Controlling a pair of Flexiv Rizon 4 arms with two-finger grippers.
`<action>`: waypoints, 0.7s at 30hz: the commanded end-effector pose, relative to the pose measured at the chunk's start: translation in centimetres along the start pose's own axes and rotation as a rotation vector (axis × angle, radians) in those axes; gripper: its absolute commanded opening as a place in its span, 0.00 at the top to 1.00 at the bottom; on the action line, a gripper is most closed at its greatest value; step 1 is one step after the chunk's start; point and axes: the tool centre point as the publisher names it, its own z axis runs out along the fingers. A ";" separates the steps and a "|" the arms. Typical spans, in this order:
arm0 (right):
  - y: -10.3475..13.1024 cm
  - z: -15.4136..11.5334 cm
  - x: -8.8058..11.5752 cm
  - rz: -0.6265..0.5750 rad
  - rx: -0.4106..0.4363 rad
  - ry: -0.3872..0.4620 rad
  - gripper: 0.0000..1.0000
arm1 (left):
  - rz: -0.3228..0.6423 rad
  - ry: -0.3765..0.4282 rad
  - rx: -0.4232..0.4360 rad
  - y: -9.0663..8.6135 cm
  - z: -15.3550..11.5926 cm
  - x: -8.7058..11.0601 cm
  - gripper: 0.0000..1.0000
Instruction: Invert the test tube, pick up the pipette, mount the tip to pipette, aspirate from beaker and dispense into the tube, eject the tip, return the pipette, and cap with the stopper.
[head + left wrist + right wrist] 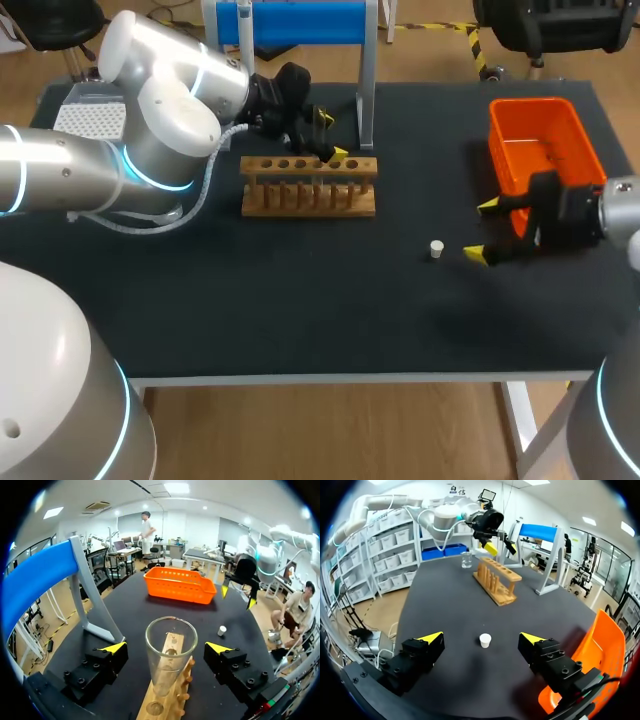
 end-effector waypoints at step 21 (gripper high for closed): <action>-1.6 3.0 1.4 0.040 0.038 -0.066 0.27 | -0.001 0.000 -0.003 -0.1 0.0 0.0 0.00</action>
